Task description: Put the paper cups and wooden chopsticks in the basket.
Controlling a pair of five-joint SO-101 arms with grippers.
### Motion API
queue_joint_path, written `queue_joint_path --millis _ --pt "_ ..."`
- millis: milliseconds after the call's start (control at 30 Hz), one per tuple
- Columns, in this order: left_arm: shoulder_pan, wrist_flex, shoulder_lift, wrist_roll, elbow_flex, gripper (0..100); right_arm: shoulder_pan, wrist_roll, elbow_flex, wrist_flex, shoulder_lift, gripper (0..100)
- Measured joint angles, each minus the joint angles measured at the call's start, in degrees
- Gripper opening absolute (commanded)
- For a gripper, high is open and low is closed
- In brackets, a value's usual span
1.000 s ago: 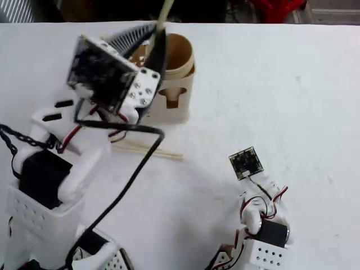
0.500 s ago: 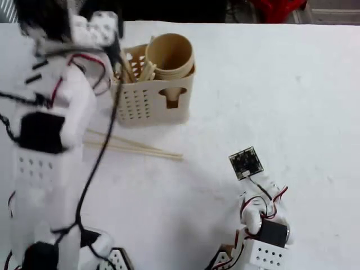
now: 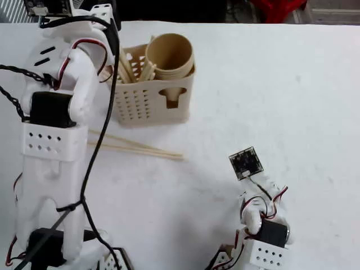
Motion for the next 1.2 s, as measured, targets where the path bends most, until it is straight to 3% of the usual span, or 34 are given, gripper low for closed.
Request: queue_joint_path --millis 167,533,667,733,967,1200 --pt "-0.18 1.85 0.0 0.0 0.0 13 0.0 0.0 0.0 0.0 0.0 1.8" --pt "-0.97 3.69 0.0 0.0 0.0 12 0.0 0.0 0.0 0.0 0.0 1.8" --pt "-0.88 5.19 0.0 0.0 -0.18 5 0.0 0.0 0.0 0.0 0.0 1.8" --pt "-0.88 8.18 0.0 0.0 -0.44 2 0.0 0.0 0.0 0.0 0.0 1.8" --pt "2.64 25.05 -7.65 -0.35 -0.44 6 0.0 0.0 0.0 0.0 0.0 1.8" --pt "18.11 45.63 -11.69 -17.05 0.26 6 0.0 0.0 0.0 0.0 0.0 1.8"
